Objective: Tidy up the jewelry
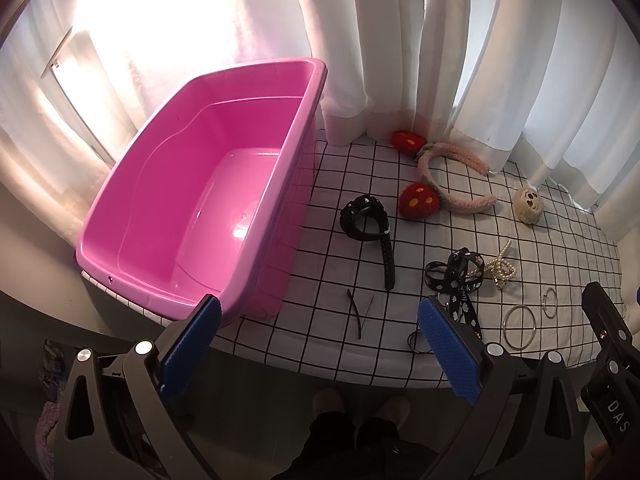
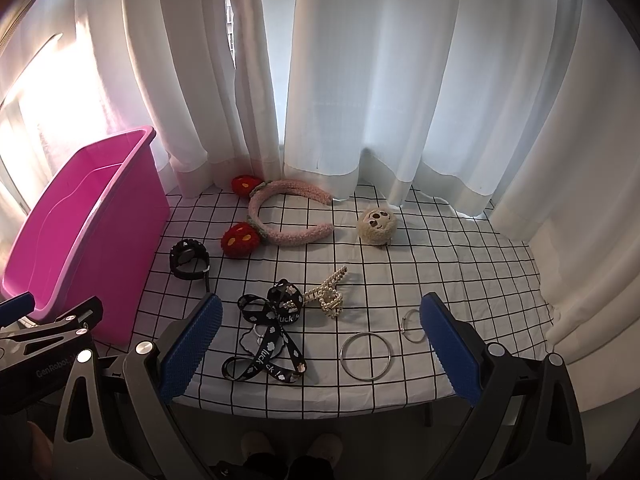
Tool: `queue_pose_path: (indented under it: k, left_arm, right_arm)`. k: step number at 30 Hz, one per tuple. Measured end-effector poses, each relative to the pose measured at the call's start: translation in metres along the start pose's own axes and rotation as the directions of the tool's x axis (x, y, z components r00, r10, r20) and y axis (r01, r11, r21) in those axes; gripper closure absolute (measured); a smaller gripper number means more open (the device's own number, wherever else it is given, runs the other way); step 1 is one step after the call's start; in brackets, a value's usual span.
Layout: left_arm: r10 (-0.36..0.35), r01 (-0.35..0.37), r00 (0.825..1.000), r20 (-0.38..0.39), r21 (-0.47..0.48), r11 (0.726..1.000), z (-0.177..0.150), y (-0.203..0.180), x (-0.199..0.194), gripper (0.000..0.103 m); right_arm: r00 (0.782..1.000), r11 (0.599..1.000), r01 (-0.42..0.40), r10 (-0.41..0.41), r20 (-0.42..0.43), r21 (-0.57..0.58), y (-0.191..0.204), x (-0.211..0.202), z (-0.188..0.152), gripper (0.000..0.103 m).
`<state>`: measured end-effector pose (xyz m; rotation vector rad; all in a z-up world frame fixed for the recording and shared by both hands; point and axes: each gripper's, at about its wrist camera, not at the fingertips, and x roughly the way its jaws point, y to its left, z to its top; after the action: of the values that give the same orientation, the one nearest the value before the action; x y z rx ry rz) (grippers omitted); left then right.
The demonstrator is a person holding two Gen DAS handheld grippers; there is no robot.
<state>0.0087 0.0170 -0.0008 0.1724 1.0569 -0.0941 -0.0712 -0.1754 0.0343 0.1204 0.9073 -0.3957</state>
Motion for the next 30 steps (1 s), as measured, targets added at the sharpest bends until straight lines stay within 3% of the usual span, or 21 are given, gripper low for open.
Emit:
queue_pose_path:
  k: [21,30]
  left_arm:
    - [-0.009,0.009,1.000,-0.006,0.024,1.000,-0.004,-0.008,0.002,0.006]
    - [-0.101,0.106,0.993,-0.056,0.106,0.989,-0.019,-0.035,0.029,0.006]
  right_arm:
    - [1.000,0.999,0.011,-0.011,-0.006,0.031,-0.017,0.003,-0.006,0.009]
    - [0.997,0.994,0.033,-0.026,-0.068,0.100,-0.050,0.022,-0.034,0.009]
